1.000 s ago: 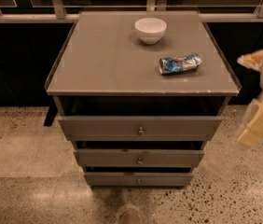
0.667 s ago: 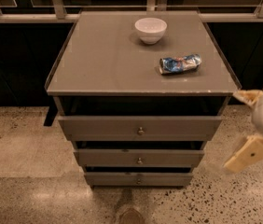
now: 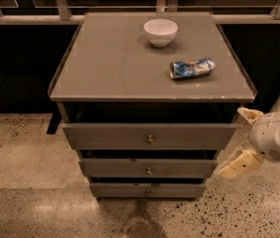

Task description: Open middle drawer

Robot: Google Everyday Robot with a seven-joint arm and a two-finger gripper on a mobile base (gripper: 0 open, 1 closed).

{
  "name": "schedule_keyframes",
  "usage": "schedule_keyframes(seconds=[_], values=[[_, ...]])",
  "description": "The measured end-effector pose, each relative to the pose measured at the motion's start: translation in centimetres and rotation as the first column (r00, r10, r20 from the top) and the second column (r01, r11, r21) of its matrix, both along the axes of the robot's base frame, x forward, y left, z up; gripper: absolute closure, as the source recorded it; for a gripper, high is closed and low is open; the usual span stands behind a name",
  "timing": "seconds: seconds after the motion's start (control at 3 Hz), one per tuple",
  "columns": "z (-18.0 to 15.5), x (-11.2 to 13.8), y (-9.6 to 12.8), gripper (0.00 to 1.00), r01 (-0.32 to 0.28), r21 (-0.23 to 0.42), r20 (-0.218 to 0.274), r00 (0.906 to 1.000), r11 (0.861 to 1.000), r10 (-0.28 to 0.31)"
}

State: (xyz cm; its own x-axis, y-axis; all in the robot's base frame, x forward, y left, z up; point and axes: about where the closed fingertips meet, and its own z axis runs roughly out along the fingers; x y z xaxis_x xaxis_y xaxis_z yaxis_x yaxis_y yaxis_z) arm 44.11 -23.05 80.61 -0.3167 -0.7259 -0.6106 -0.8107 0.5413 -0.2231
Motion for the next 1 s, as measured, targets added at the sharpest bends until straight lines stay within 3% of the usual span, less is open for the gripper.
schedule_keyframes(seconds=[0.33,0.67,1.0], values=[[0.8,-1.2,0.3,0.0,-0.004,-0.018,0.036,0.9994,1.0,0.004],[-3.6,-3.3,0.2,0.0,0.044,0.051,0.043,0.998,0.998,-0.046],[-9.5,-3.7,-1.0,0.0,0.154,0.129,0.049,0.9856,0.98,-0.162]])
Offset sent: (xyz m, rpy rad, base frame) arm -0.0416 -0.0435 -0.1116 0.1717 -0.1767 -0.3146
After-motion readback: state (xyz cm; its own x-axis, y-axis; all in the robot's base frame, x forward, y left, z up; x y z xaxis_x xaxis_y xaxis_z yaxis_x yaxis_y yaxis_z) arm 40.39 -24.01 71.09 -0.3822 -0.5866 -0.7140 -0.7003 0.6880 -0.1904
